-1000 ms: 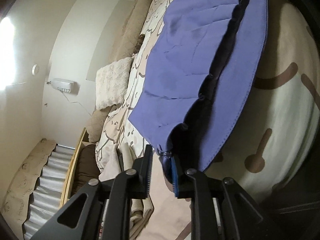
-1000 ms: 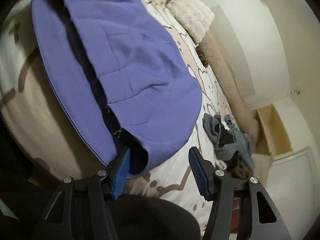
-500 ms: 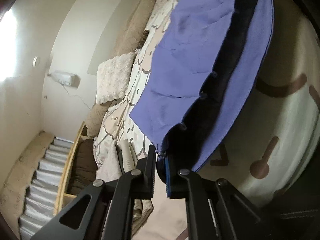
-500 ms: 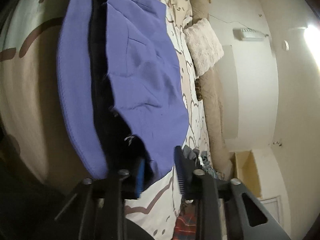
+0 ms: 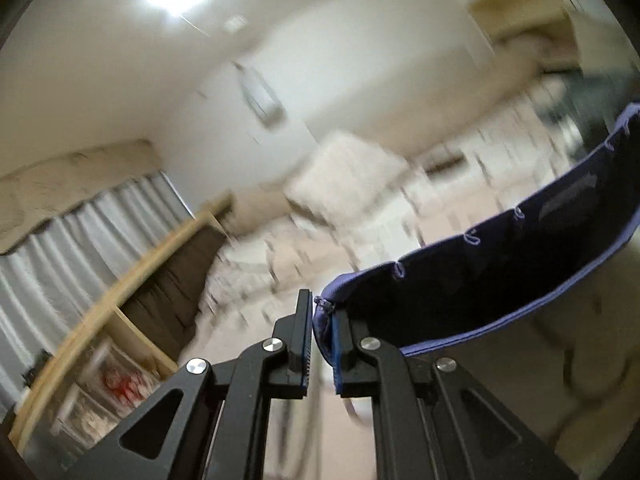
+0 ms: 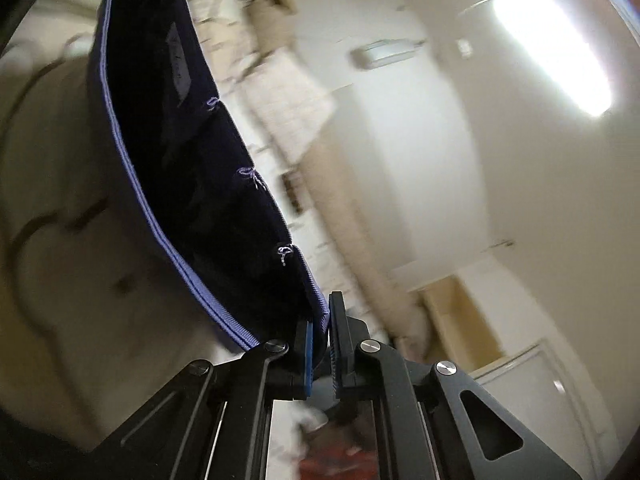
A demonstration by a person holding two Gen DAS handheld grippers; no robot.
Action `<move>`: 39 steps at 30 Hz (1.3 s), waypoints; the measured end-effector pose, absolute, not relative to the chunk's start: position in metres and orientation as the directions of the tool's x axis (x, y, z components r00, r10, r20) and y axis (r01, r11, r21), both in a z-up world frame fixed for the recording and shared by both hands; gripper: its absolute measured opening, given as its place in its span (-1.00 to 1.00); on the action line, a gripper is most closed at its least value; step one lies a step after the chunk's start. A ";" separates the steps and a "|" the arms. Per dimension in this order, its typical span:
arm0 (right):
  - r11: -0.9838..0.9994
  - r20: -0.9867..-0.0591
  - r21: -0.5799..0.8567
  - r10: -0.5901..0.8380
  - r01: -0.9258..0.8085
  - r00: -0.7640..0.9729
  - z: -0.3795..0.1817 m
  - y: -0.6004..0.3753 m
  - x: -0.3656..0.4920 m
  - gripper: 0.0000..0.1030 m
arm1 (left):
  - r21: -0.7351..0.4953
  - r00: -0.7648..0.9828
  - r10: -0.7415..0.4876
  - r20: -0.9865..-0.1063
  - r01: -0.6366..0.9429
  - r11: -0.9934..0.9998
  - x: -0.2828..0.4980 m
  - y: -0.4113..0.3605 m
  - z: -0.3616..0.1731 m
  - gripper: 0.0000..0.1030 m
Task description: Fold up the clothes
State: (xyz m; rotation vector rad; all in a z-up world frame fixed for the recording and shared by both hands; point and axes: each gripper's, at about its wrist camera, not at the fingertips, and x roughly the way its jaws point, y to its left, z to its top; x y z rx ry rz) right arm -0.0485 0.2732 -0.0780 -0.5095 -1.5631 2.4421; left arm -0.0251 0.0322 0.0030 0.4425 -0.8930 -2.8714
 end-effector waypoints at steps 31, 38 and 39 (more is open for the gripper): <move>-0.622 -0.169 -0.779 0.338 -0.084 -0.926 0.214 0.315 -0.284 -0.87 | 0.404 -0.967 -0.244 -0.067 0.197 -0.893 -0.166 0.046 0.206 -0.41; -0.673 -0.405 -0.728 0.262 0.135 -0.876 0.110 0.318 -0.262 -0.86 | 0.391 -0.916 -0.252 -0.313 0.118 -0.913 -0.154 0.017 0.080 -0.17; -0.671 -0.441 -0.722 0.259 0.169 -0.859 0.082 0.317 -0.257 -0.86 | 0.370 -0.887 -0.260 -0.382 0.111 -0.922 -0.150 0.013 0.045 -0.17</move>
